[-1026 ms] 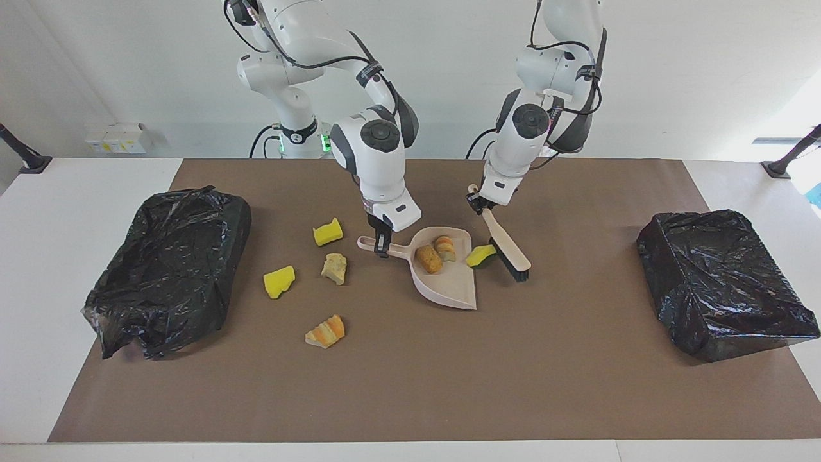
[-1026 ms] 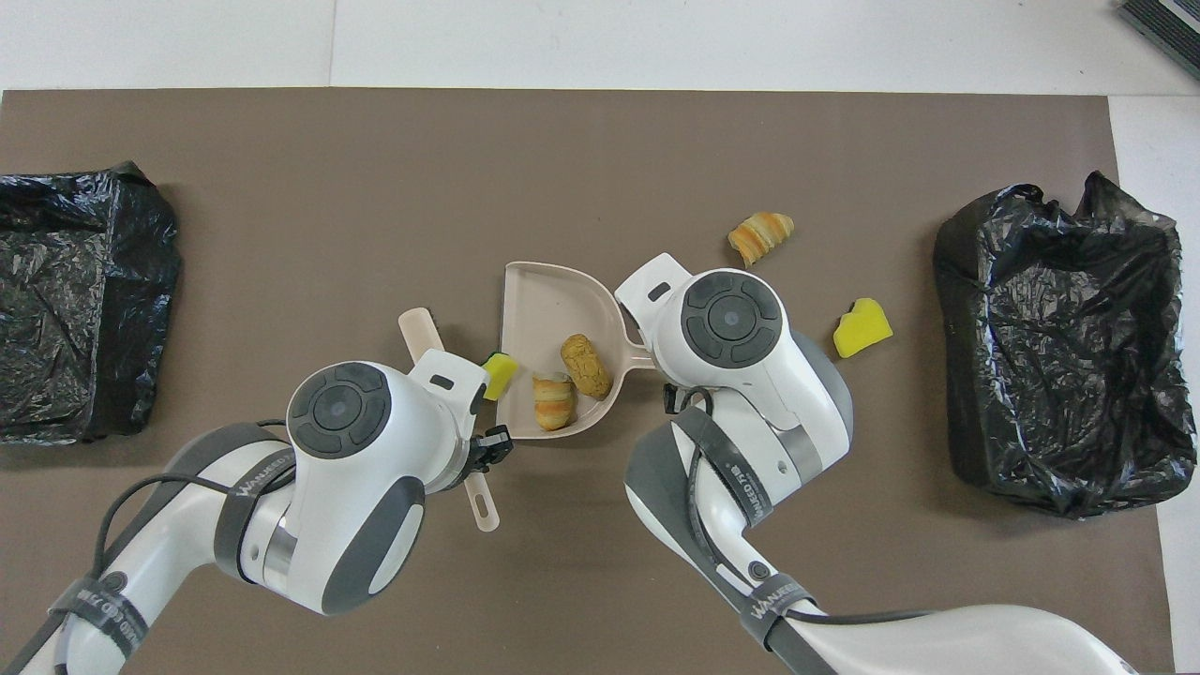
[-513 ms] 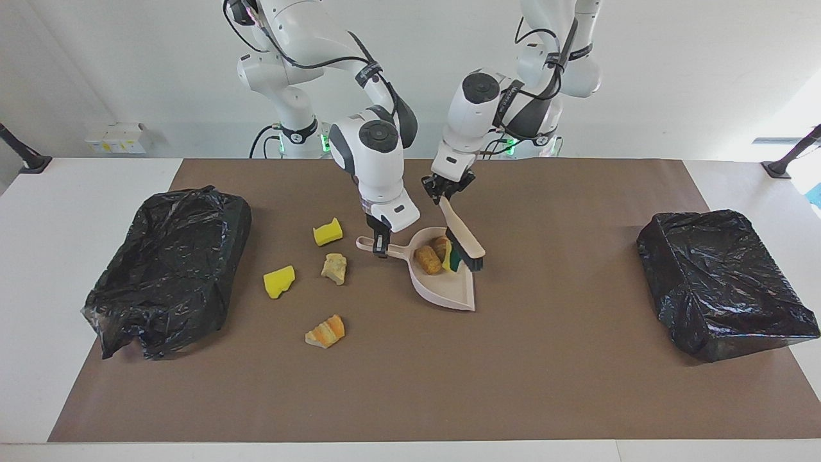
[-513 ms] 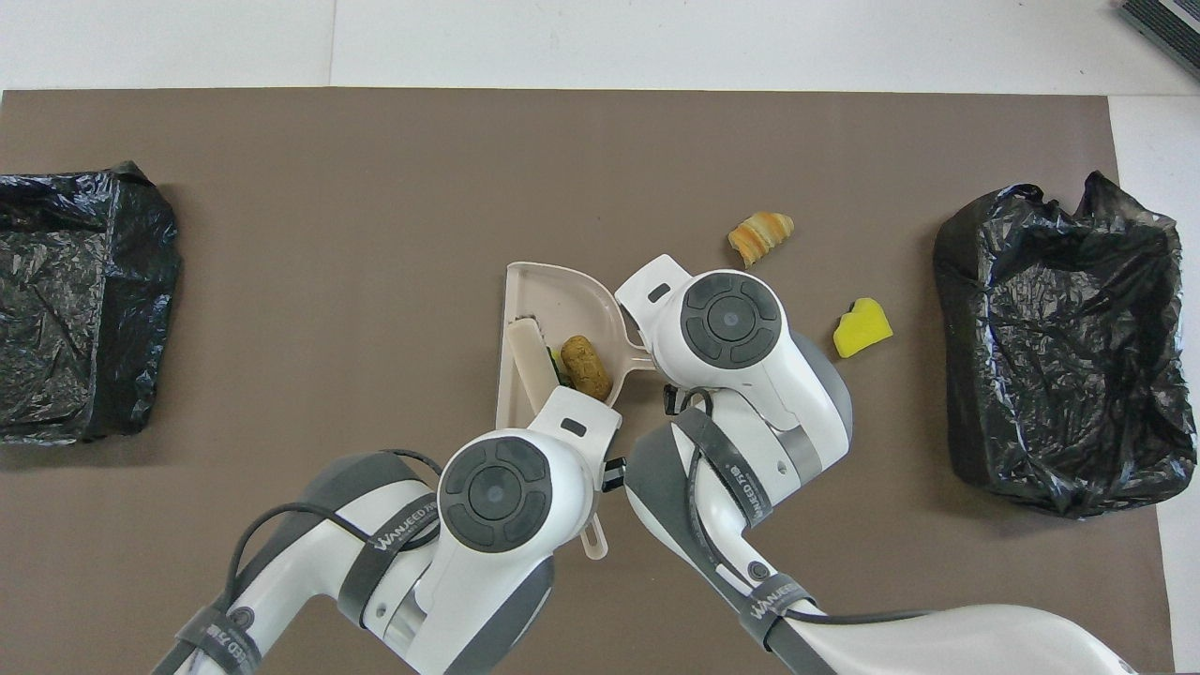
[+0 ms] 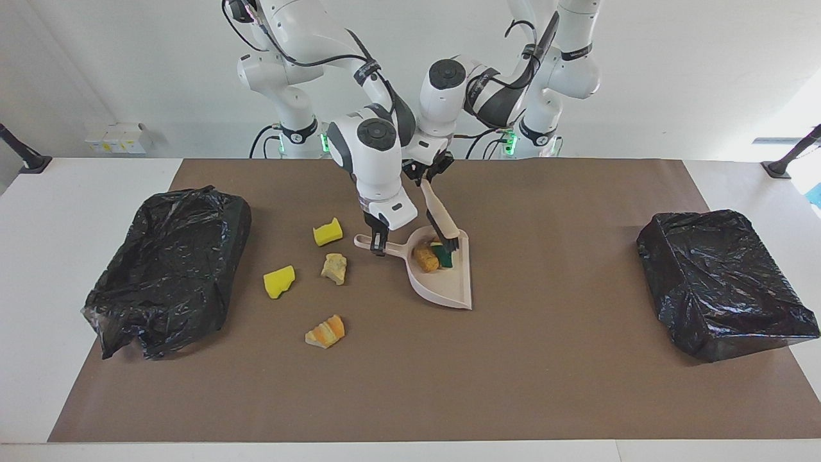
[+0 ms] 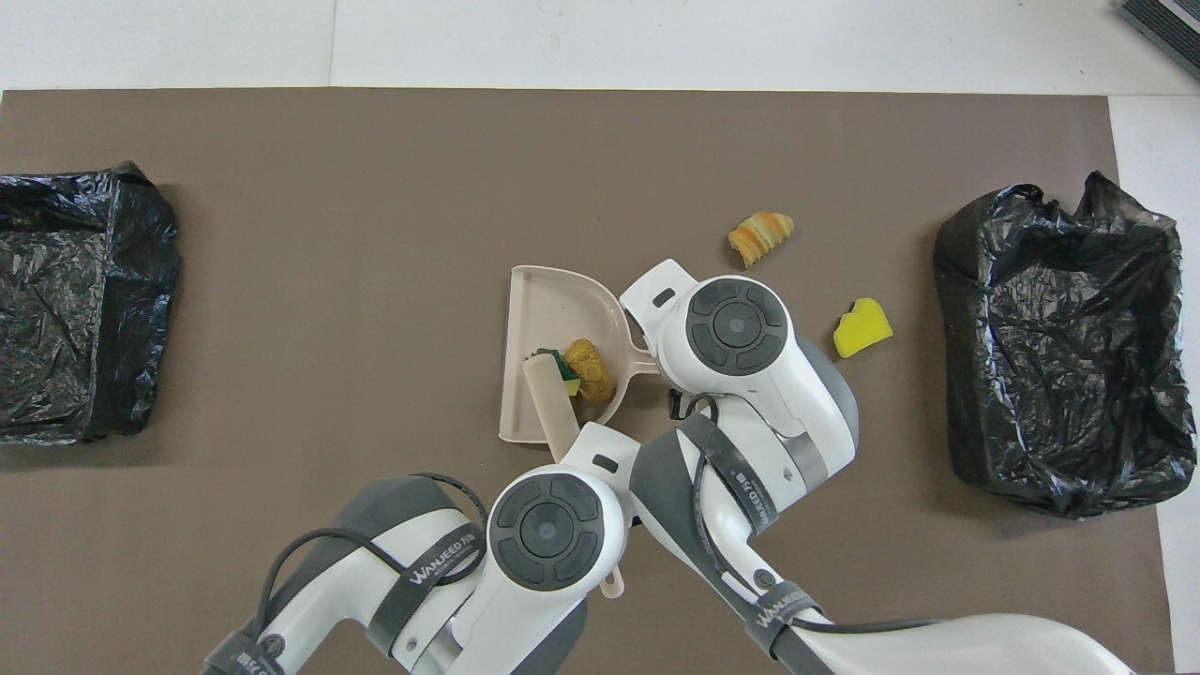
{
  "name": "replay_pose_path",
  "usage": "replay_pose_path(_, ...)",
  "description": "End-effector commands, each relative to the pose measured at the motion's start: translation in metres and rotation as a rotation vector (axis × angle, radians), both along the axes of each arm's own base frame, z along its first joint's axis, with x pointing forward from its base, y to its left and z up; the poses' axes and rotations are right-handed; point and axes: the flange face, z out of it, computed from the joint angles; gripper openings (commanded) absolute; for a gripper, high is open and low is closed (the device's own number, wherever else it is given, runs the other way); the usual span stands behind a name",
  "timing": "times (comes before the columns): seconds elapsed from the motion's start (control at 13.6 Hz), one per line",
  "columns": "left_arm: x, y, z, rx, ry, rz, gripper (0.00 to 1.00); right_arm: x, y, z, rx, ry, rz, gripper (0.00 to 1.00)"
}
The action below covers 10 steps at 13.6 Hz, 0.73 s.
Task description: Sweep and dump trash in bin
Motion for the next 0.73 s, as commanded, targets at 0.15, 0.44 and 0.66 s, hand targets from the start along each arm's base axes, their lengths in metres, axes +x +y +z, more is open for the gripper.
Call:
replay_pose_path(0.15,0.004,0.018,0.023,0.053,0.032,-0.002,0.0,-0.001,0.002,0.002,0.014,-0.01,0.003,0.0)
replay_pose_path(0.44,0.007,0.036,0.019,0.069,0.075,-0.075,0.0,-0.001,0.002,0.002,0.015,-0.01,0.0,0.0)
replay_pose_path(0.66,0.011,0.06,0.011,0.082,0.102,-0.099,0.0,-0.001,0.002,0.002,0.015,-0.01,-0.001,0.0)
